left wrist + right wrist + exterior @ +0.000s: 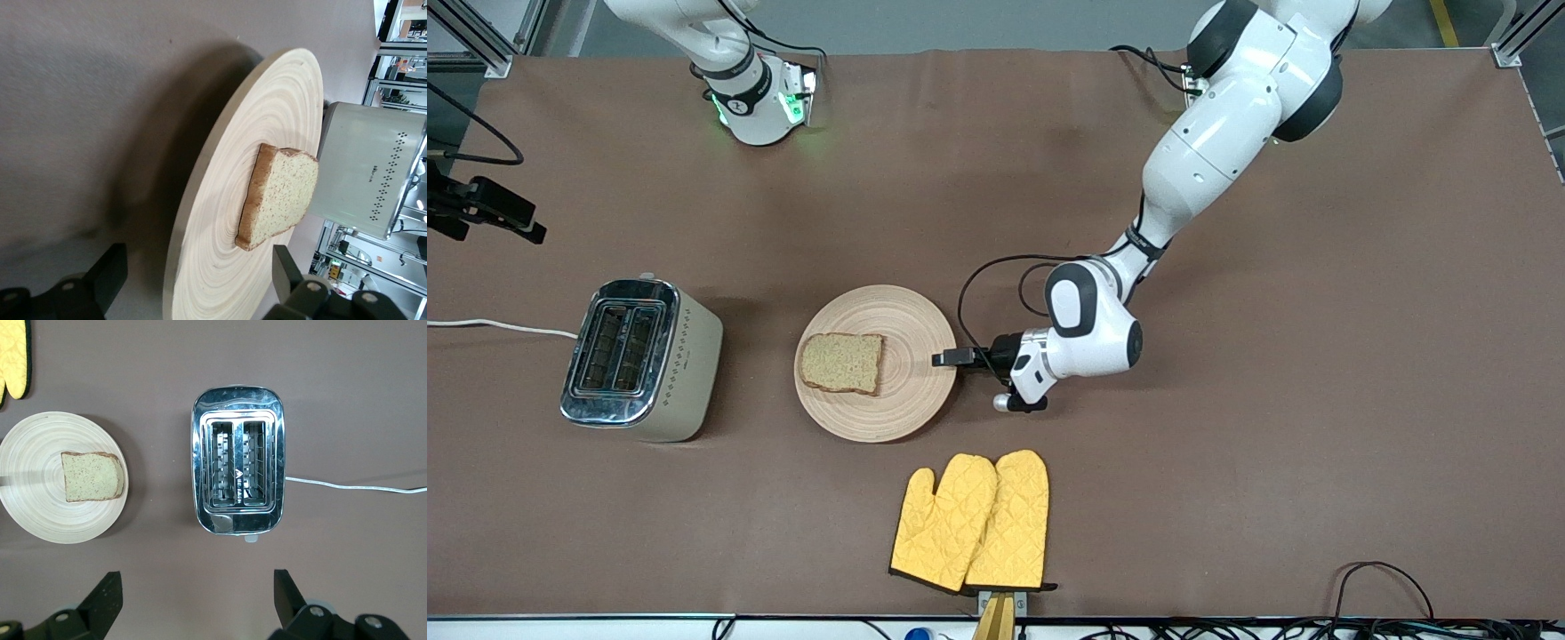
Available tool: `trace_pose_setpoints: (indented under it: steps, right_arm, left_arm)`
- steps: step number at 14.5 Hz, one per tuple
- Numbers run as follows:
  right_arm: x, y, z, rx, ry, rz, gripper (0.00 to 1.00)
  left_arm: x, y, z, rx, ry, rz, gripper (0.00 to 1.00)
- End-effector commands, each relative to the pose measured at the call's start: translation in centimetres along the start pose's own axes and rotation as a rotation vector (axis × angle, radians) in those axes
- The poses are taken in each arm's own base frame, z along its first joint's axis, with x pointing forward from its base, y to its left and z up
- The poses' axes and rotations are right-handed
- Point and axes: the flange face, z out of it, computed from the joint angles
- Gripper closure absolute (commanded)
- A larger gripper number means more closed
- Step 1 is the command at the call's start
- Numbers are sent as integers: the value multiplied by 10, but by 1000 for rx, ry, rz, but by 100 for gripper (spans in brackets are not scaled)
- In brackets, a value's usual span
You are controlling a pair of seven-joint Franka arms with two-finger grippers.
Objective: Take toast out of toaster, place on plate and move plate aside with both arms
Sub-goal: 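Move the left gripper to the plate rim and grasp it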
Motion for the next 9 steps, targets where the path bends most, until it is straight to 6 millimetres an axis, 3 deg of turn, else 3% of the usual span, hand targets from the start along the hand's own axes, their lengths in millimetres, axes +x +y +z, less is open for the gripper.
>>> trace_pose_setpoints:
  steps: [1,2,3,6,7,9]
  right_arm:
    - [-6,-9,-4,-23,-11,-25,0]
    - [-6,-12,-4,-24,-9,-23,0]
    - [-6,-14,-4,-24,-9,-28,0]
    - [-7,-14,-4,-24,-11,-28,0]
    - [-6,-12,-5,-25,-8,-31,0]
    - [-5,-7,-6,-25,-3,-26,0]
  left_arm:
    - [0,-1,12,-17,19,24,16]
    - [-1,-1,13,-15,18,33,26]
    - [-1,-1,14,-14,18,64,45]
    - [-2,-4,15,-7,21,124,83]
    - [-2,-5,16,-6,20,127,92]
    - [-2,-6,15,-5,21,140,97]
